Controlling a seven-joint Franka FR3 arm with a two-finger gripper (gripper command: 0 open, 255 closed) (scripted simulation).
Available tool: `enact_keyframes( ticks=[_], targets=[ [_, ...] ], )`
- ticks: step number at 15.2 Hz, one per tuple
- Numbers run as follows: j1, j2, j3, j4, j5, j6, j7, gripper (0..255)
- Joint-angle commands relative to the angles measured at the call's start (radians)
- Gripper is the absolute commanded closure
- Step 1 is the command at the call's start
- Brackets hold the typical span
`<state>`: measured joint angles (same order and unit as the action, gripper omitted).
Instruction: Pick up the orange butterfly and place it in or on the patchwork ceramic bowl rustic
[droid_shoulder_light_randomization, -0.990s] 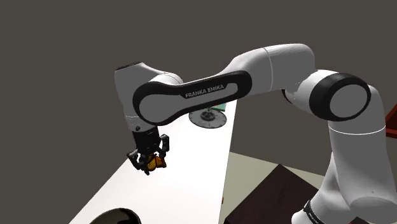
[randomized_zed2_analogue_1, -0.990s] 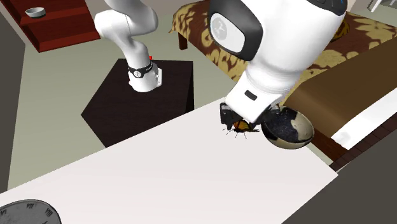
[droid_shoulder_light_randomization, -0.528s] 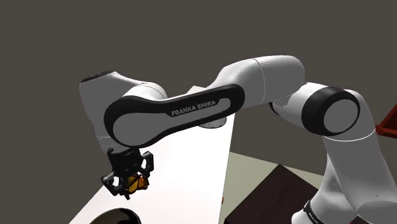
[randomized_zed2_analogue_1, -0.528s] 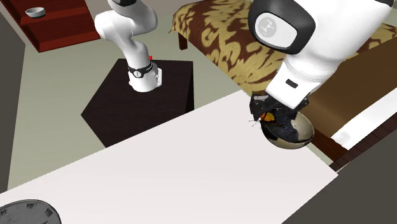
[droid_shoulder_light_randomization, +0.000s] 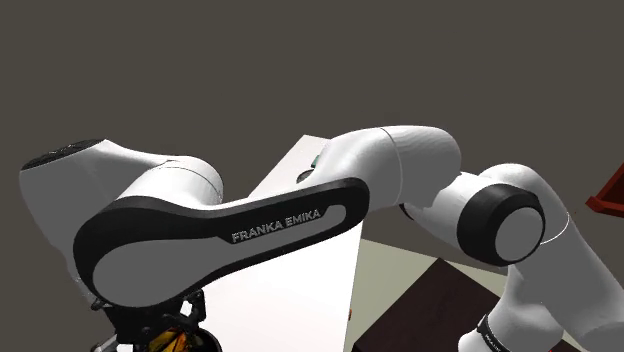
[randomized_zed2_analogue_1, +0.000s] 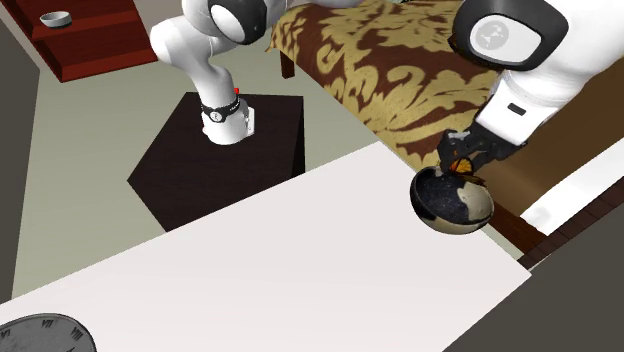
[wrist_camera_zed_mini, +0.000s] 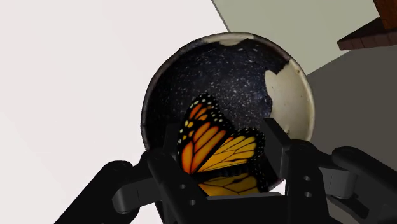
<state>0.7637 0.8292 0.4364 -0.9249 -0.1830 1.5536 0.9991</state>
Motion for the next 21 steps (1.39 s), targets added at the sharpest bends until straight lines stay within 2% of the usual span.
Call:
enact_keyframes(
  ticks=[1,12,19,20,21],
  targets=[
    [0.062,0.073,-0.005,0.131,-0.012,-0.051,0.026,255],
    [0.028,0.062,-0.006,-0.044,-0.014,0.106,0.028,255],
    [0.028,0.062,-0.006,-0.044,-0.014,0.106,0.028,255],
    [0.028,0.062,-0.006,-0.044,-0.014,0.106,0.028,0],
    [0.028,0.062,-0.006,-0.044,-0.014,0.106,0.028,0]
  ],
)
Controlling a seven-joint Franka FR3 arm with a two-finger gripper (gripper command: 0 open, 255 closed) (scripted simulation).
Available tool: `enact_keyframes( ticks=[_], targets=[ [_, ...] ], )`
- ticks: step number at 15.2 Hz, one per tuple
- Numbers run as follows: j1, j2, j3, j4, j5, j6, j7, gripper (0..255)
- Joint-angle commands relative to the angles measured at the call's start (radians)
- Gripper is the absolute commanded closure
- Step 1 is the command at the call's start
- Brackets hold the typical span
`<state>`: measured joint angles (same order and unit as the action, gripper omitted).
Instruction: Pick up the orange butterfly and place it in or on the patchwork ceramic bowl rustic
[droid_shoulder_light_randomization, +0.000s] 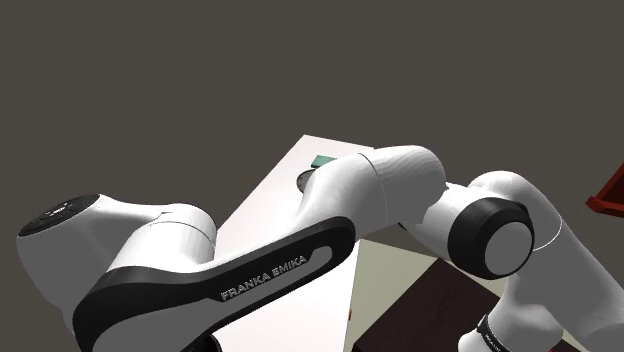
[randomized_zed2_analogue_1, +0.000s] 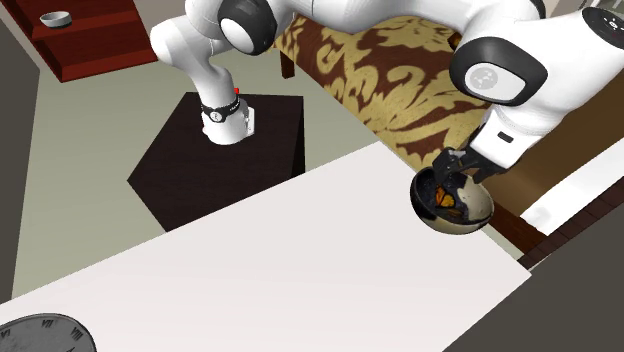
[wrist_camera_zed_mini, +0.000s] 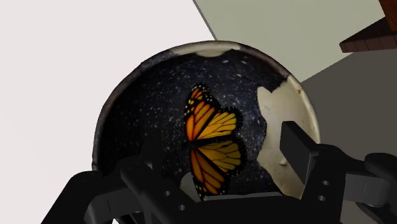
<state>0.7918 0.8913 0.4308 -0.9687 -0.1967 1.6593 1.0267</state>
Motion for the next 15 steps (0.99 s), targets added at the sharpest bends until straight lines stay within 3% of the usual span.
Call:
enact_keyframes(
  ticks=[1,4,8,15],
  targets=[
    [0.000,0.000,0.000,0.000,0.000,0.000,0.000,0],
    [0.000,0.000,0.000,0.000,0.000,0.000,0.000,0],
    [0.056,0.080,-0.013,0.285,-0.009,-0.193,-0.018,0],
    [0.057,0.081,-0.013,0.286,-0.008,-0.194,-0.018,0]
  ],
)
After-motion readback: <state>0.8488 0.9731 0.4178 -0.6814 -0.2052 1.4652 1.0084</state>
